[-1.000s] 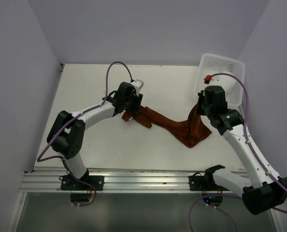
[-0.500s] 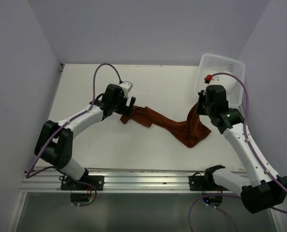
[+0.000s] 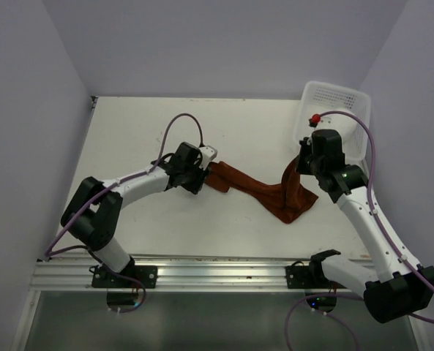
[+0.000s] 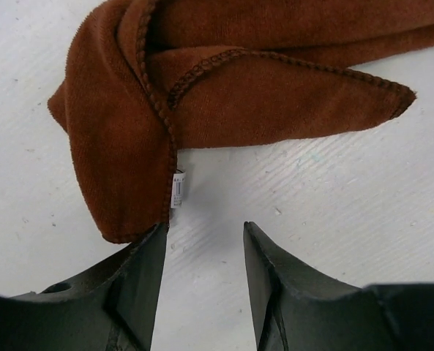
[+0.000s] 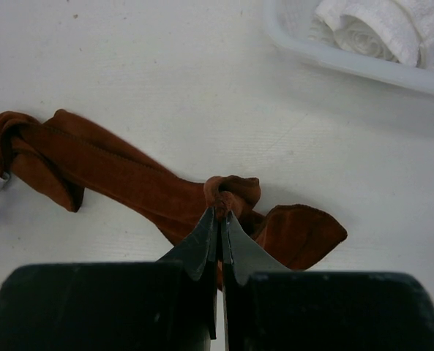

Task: Roll the towels
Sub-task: Flatten the towel

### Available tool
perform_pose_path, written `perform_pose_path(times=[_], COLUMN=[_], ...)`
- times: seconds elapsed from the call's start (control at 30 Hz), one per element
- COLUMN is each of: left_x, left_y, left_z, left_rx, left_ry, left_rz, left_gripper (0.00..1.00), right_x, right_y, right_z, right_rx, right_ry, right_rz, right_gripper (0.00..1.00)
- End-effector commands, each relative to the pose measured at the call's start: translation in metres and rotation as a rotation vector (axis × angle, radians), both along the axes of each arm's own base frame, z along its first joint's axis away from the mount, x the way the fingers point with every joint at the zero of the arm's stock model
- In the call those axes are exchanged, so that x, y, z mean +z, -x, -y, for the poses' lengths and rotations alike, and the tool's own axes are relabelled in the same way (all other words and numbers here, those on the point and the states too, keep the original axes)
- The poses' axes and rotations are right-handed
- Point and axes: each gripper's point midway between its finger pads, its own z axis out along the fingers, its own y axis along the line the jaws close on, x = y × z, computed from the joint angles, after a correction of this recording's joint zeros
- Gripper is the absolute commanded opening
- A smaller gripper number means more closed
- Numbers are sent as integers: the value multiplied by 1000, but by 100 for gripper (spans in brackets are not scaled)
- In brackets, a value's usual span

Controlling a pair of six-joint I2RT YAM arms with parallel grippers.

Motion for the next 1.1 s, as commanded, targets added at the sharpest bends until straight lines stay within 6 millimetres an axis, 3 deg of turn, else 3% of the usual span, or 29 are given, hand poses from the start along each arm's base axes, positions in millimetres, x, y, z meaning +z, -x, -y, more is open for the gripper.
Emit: perform_pose_path(times=[0.0,0.1,0.37,0.57,0.83,0.97,1.03,1.07], left_x=[-15,-20,-9,-7,-36,-38,-39,-42], left_y=[0,-9,-31,-33,-28,-32,-35,-35], left_z=[-6,-13,-2,-3,-22,-24,-25,-24], left_rx=[-32,-24,-42,-47,-35,-28,-25,-26], left_ry=[-64,-121,-108,-106,-213,-223,-219,-217], left_rz=[-12,5,72,101,59,77,72,66], left_gripper=[50,50,46,43,43,43,35,22], right_x=[4,4,1,1,2,2,0,1], right_y=[-5,-5,-3,-3,-4,-3,-3,-3], right_z=[-3,-4,-4,-4,-5,-5,-4,-5], right_rx=[5,10,15,19,23,23,23,24], right_ry=[-28,-32,-38,-41,-45,-47,-47,-49], right_rz=[33,32,35,37,41,39,34,37], right_gripper=[0,0,0,0,0,0,0,0])
